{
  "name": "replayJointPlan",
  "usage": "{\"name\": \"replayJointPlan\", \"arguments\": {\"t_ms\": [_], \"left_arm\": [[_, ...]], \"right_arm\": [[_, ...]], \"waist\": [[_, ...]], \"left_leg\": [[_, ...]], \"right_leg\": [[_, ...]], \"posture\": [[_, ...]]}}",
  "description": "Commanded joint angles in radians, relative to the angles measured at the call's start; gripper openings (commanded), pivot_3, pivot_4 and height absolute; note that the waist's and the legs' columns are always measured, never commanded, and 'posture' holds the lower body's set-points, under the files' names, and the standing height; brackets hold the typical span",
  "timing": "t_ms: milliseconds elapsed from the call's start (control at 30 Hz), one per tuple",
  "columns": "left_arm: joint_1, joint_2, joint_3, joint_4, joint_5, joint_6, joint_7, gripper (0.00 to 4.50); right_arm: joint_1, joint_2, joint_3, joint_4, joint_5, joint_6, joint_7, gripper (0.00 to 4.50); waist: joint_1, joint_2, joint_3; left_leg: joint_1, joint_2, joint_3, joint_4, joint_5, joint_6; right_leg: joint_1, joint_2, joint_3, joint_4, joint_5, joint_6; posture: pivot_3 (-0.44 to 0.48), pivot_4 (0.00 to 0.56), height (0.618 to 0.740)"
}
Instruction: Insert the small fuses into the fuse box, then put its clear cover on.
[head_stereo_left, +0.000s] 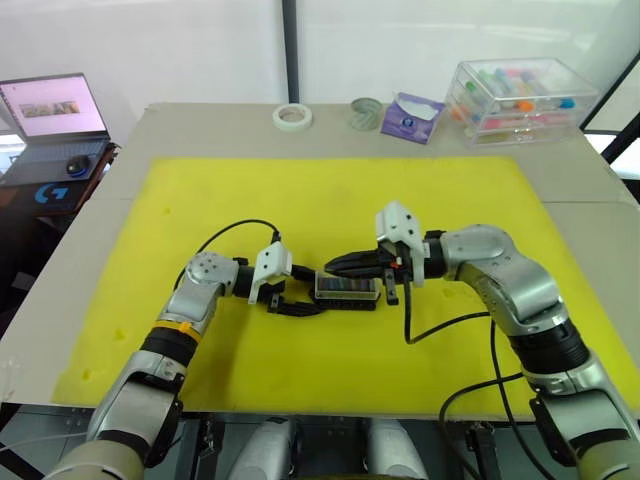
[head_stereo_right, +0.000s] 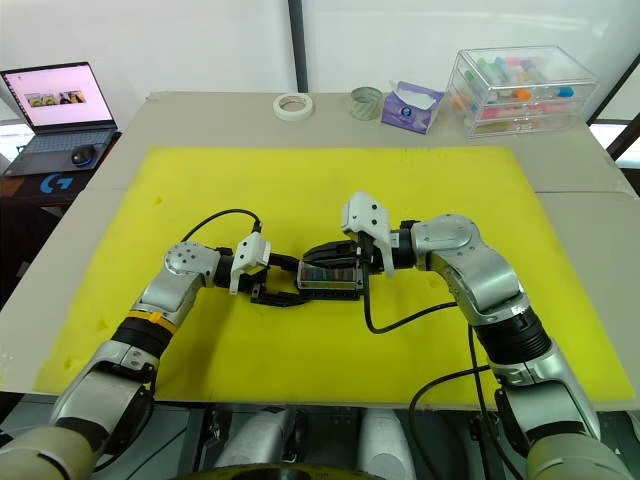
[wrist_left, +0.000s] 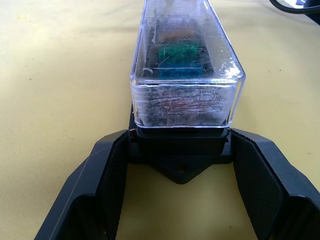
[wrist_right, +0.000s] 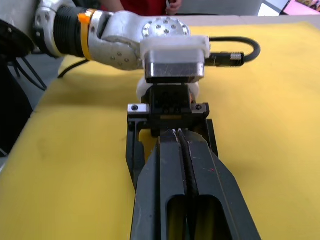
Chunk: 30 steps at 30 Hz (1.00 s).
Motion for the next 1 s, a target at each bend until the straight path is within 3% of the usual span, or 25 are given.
{"name": "replayJointPlan", "arguments": {"t_ms": [33, 200, 400, 733, 1000], "left_arm": [[0.003, 0.007, 0.009, -0.013, 0.007, -0.005, 0.01, 2.76], [0.008, 0.007, 0.006, -0.019, 0.009, -0.001, 0.009, 2.76], [0.018, 0.009, 0.007, -0.034, 0.013, 0.008, 0.017, 2.76], [0.033, 0.016, 0.011, -0.05, 0.014, 0.005, 0.022, 2.76], [0.027, 0.014, 0.012, -0.038, 0.017, -0.001, 0.027, 2.76]], "right_arm": [[0.008, 0.017, 0.03, 0.05, -0.053, -0.051, 0.0, 0.02], [0.044, 0.011, 0.091, 0.174, -0.129, -0.077, 0.015, 0.02], [0.07, -0.013, 0.138, 0.189, -0.173, -0.046, 0.014, 0.02], [0.054, 0.012, 0.088, 0.197, -0.118, 0.042, -0.003, 0.02], [0.009, 0.01, 0.008, 0.077, -0.026, 0.065, 0.031, 0.02]], "waist": [[0.0, 0.0, 0.0], [-0.001, 0.0, 0.0], [-0.001, -0.003, -0.006], [-0.001, -0.004, -0.013], [-0.001, -0.003, -0.013]], "left_leg": [[0.0, 0.0, 0.0, 0.0, 0.0, 0.0], [0.0, 0.0, 0.0, 0.0, 0.0, 0.0], [0.002, 0.001, 0.0, 0.0, 0.0, 0.0], [0.002, 0.001, -0.001, -0.001, 0.0, 0.0], [0.002, 0.001, -0.001, -0.001, 0.0, 0.0]], "right_leg": [[0.0, 0.0, 0.0, 0.0, 0.0, 0.0], [0.0, 0.0, 0.0, 0.0, 0.0, 0.0], [0.002, 0.001, 0.0, 0.0, 0.0, 0.0], [0.003, 0.001, 0.0, -0.001, 0.0, 0.0], [0.003, 0.001, 0.0, -0.001, 0.0, 0.0]], "posture": [[0.0, 0.15, 0.74], [0.0, 0.15, 0.74], [0.0, 0.15, 0.74], [0.0, 0.15, 0.74], [0.0, 0.15, 0.74]]}}
